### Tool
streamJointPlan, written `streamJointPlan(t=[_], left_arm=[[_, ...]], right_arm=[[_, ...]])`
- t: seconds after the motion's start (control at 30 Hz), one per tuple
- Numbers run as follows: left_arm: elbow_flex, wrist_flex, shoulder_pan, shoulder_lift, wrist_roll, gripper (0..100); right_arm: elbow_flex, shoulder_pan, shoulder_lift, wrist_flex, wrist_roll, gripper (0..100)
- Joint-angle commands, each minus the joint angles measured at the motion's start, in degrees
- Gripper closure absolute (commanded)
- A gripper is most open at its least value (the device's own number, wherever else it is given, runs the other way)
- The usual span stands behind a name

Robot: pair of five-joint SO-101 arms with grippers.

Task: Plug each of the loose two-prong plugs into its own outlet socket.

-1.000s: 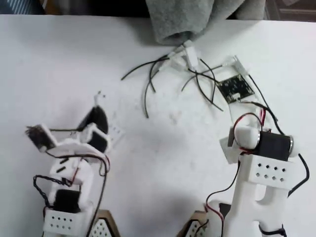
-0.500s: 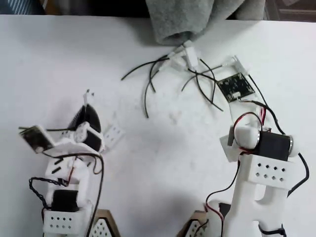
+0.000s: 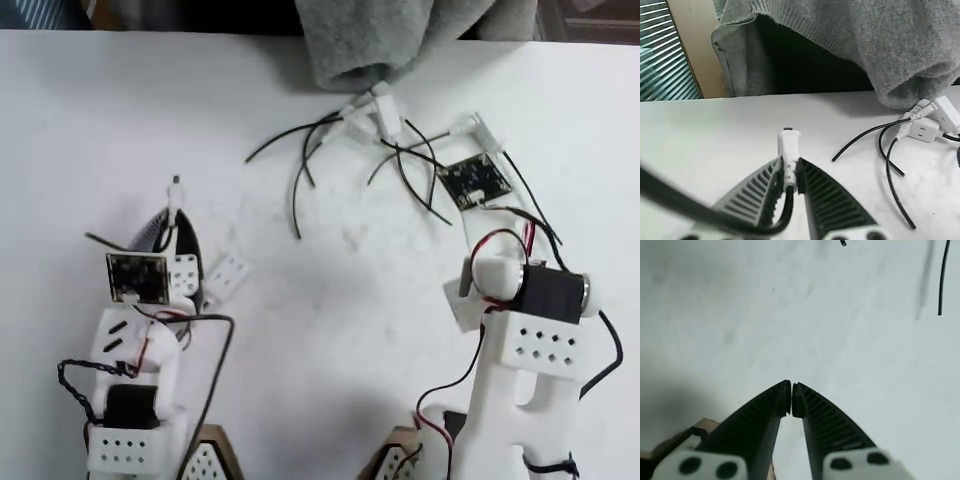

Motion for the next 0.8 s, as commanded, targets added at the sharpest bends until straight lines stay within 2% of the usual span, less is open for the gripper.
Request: streamJointPlan(t=[0.0, 0.27, 0.53, 0.6, 0.77], left_arm=[[-0.18, -1.49, -1.36, -0.75, -0.44, 97], [-2.20, 0.18, -6.90, -0.84, -0.44, 97], [-6.59, 6.77, -4.00, -0.48, 0.26, 98], [-7.21, 8.70, -3.47, -0.48, 2.29, 98], [-12.31, 15.56, -2.33, -0.48, 3.43, 98]], right_arm=[[0.62, 0.40, -1.10, -0.57, 0.44, 97.9], [0.70, 0.40, -1.10, -0.22, 0.00, 97.9], [3.69, 0.40, -1.10, -0.31, 0.00, 97.9], [5.36, 0.40, -1.10, -0.48, 0.00, 97.9], [8.35, 0.40, -1.10, -0.57, 0.00, 97.9]])
